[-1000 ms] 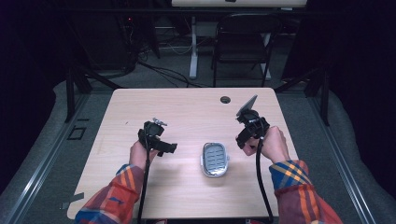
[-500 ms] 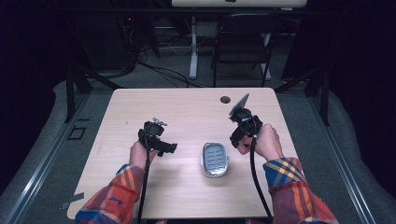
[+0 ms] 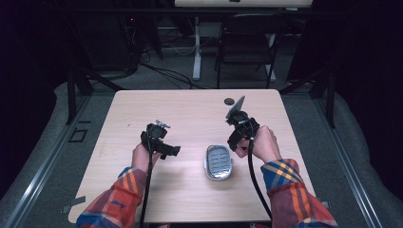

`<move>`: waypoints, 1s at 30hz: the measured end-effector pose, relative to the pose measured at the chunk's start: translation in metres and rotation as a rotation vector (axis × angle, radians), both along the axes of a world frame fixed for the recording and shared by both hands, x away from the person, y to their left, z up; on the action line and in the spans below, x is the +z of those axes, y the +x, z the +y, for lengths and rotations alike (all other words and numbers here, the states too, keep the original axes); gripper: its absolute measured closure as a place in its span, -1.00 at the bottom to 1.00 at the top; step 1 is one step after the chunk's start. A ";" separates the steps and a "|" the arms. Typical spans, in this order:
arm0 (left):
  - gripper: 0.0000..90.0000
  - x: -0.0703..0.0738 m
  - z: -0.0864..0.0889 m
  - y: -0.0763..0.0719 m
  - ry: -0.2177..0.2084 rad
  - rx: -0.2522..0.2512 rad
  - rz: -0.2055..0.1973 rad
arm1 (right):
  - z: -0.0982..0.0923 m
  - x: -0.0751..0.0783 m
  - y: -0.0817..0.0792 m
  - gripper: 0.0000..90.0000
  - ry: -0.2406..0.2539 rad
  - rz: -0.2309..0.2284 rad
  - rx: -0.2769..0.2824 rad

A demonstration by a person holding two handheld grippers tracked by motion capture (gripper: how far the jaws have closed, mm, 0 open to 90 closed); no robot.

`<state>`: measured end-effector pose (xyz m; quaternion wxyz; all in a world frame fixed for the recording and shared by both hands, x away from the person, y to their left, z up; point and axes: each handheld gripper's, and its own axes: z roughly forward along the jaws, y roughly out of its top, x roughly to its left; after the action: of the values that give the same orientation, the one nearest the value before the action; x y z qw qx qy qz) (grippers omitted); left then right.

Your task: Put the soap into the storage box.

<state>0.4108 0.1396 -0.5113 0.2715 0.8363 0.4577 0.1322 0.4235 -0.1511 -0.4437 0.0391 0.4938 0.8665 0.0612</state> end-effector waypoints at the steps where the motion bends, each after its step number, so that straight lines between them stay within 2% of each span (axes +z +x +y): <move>1: -1.00 0.000 0.000 0.000 0.000 0.000 -0.001 | 0.000 0.000 0.001 -0.17 -0.001 0.004 0.006; 4: -1.00 0.000 0.000 0.000 0.001 0.000 0.000 | 0.004 -0.001 0.002 -0.17 -0.005 0.010 0.013; 5: -1.00 0.000 0.000 0.000 0.001 -0.001 0.000 | 0.005 -0.003 0.001 -0.17 0.005 -0.006 0.001; 11: -1.00 0.000 0.000 0.000 -0.001 0.001 -0.001 | 0.013 -0.007 0.004 -0.17 -0.005 0.023 0.021; 13: -1.00 0.000 0.000 0.000 -0.001 0.000 -0.001 | 0.015 -0.009 0.004 -0.17 0.000 0.018 0.020; 30: -1.00 0.000 0.000 0.000 0.001 -0.003 -0.002 | 0.037 -0.027 0.006 -0.17 -0.006 0.058 0.042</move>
<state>0.4106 0.1395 -0.5110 0.2714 0.8372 0.4559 0.1327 0.4297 -0.1146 -0.4702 0.0143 0.4769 0.8777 0.0452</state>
